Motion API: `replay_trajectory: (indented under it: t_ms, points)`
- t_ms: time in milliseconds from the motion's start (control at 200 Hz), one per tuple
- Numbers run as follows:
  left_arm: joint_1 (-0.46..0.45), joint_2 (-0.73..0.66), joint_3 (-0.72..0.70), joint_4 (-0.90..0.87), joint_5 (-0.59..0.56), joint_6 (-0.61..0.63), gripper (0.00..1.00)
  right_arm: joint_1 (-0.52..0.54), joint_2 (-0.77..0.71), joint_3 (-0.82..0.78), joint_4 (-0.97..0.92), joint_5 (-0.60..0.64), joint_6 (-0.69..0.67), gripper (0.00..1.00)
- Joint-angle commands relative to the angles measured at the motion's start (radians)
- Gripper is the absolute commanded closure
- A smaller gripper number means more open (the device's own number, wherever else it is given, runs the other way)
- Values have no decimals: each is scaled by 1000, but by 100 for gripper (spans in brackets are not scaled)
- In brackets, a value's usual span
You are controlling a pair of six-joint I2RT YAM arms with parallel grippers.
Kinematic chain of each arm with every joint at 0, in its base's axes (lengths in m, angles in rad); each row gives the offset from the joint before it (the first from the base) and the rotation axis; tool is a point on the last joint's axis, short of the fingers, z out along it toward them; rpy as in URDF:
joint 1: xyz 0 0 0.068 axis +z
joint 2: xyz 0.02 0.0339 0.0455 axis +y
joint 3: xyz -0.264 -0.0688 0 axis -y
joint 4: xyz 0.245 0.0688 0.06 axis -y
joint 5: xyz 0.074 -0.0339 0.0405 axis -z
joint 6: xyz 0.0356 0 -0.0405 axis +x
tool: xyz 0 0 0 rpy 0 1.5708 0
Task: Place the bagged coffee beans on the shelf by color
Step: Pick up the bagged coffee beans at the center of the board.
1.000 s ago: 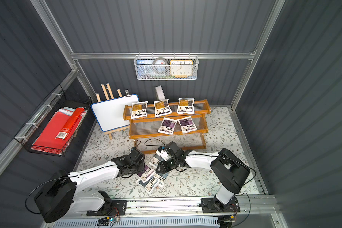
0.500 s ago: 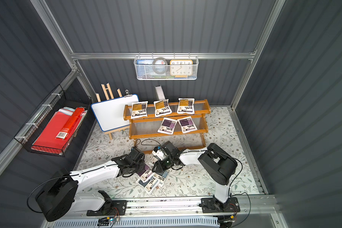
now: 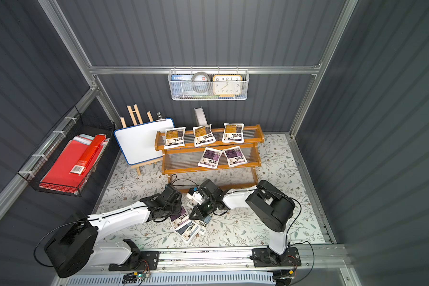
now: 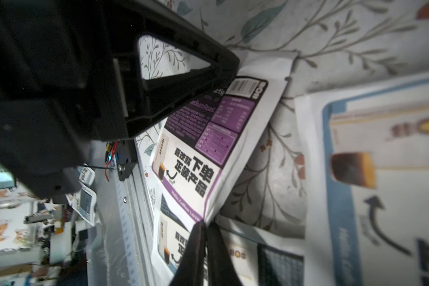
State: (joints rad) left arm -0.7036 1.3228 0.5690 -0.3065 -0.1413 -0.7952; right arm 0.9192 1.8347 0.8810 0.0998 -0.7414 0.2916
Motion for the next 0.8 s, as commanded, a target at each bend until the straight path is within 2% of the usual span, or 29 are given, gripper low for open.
replay_trajectory:
  t_ms: [0, 100, 190, 315, 465, 795]
  points:
    - [1, -5, -9, -28, 5, 21, 100, 3, -46, -17, 13, -15, -6, 100]
    - [1, -40, -6, -33, -15, 17, 98, 3, -80, -37, 19, 16, 1, 100]
    - [1, -78, 12, -55, -59, 3, 72, 2, -98, -48, 13, 29, 4, 100]
    - [1, -156, 53, -113, -170, -61, 54, 3, -130, -71, -5, 26, 5, 100]
    - [3, -268, 93, -176, -312, -180, 46, 3, -211, -97, -44, 38, -1, 100]
    - [3, -431, 76, -232, -466, -393, 45, -8, -378, -9, -189, 126, -64, 100]
